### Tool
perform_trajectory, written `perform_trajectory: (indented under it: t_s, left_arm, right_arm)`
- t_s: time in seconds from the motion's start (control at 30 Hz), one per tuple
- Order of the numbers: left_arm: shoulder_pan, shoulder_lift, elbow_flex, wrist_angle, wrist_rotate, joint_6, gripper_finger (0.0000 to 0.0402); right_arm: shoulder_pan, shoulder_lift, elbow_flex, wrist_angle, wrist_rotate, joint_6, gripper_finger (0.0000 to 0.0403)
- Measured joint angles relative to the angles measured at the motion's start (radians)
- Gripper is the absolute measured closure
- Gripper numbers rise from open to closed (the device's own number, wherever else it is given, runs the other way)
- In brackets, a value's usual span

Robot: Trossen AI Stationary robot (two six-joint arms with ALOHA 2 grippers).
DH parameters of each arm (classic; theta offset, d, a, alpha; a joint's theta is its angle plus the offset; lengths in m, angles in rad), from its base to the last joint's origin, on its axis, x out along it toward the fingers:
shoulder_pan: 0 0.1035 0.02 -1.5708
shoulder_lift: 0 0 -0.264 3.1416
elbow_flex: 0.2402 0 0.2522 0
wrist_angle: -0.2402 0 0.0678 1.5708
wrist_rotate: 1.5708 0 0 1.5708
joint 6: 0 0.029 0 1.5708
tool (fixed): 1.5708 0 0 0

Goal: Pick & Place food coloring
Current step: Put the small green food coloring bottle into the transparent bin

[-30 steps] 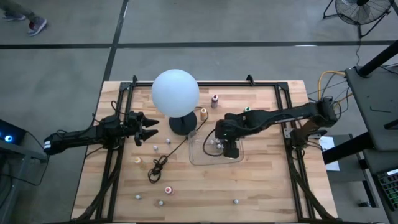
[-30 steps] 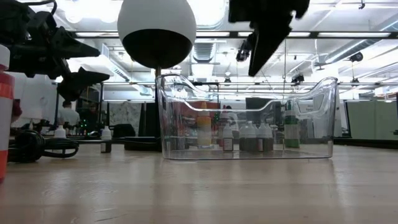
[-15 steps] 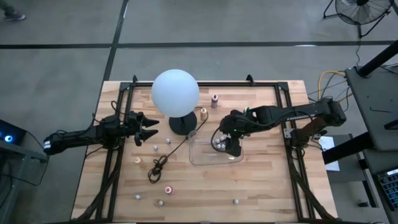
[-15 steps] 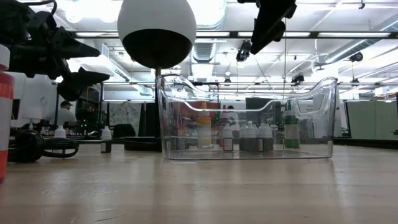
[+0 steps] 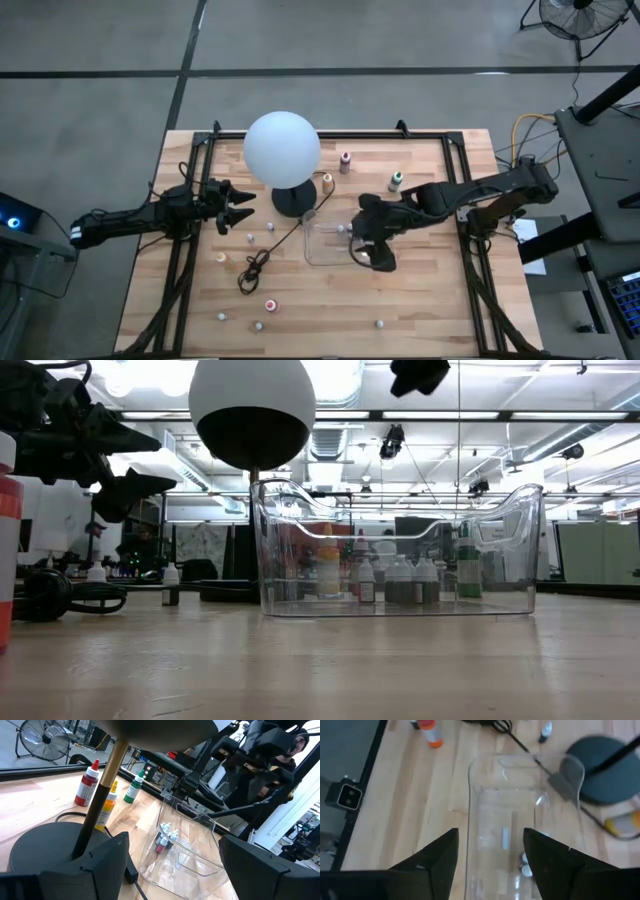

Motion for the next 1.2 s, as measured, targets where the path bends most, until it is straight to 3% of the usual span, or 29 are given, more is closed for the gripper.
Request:
perform_trajectory:
  t_s: [0.33,0.53,0.8,1.07,1.2]
  left_arm:
    - [0.000,0.000,0.000,0.000,0.000,0.000,0.0122]
    - [0.000,0.000,0.000,0.000,0.000,0.000,0.0122]
    - [0.000,0.000,0.000,0.000,0.000,0.000,0.0122]
    - [0.000,0.001,0.000,0.001,0.000,0.000,0.0122]
    - [0.000,0.001,0.000,0.001,0.000,0.000,0.0122]
  right_arm:
    - [0.087,-0.004,0.083,0.003,-0.003,-0.086,0.0145]
    - [0.185,-0.004,0.134,0.000,-0.004,-0.145,0.0143]
    - [0.340,-0.001,0.138,-0.050,-0.003,-0.106,0.0142]
    - [0.465,0.104,0.159,-0.109,0.071,-0.108,0.0142]
    - [0.485,0.168,0.178,-0.166,0.073,-0.025,0.0143]
